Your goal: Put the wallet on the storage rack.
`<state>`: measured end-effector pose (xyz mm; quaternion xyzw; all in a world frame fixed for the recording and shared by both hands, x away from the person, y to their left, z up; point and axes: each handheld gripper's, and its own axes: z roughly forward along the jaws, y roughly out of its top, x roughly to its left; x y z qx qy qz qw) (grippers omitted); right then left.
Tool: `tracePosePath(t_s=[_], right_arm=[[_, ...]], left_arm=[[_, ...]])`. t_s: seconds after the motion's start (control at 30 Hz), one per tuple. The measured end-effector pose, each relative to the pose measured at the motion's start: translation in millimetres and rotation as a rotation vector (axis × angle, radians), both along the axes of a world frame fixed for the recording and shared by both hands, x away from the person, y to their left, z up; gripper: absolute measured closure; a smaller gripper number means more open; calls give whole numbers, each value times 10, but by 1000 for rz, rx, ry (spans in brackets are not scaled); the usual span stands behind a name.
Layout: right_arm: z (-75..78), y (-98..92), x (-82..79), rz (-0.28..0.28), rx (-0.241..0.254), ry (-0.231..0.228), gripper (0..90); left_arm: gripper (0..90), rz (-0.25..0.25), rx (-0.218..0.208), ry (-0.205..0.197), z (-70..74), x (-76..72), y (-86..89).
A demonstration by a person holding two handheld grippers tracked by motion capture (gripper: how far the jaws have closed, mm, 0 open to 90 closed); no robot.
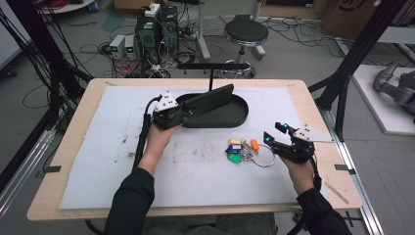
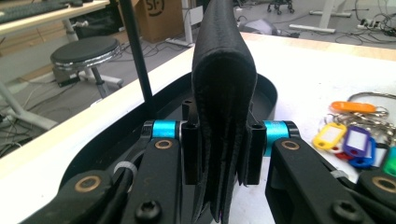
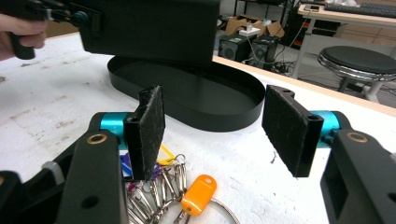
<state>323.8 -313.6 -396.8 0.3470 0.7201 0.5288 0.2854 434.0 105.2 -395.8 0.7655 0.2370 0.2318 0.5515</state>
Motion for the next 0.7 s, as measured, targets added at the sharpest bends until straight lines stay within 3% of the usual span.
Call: tracePosePath(t_s=[0.17, 0.53, 0.7], right_arm=[[-2, 3, 1, 5, -1, 0, 400], [-7, -3, 0, 4, -1, 1, 400], [-12, -4, 1, 8, -2, 1, 399]], left_arm=[[751, 25, 1, 33, -112, 120, -18], [751, 33, -3, 55, -216, 300, -172], [750, 51, 15, 25, -284, 370, -207]])
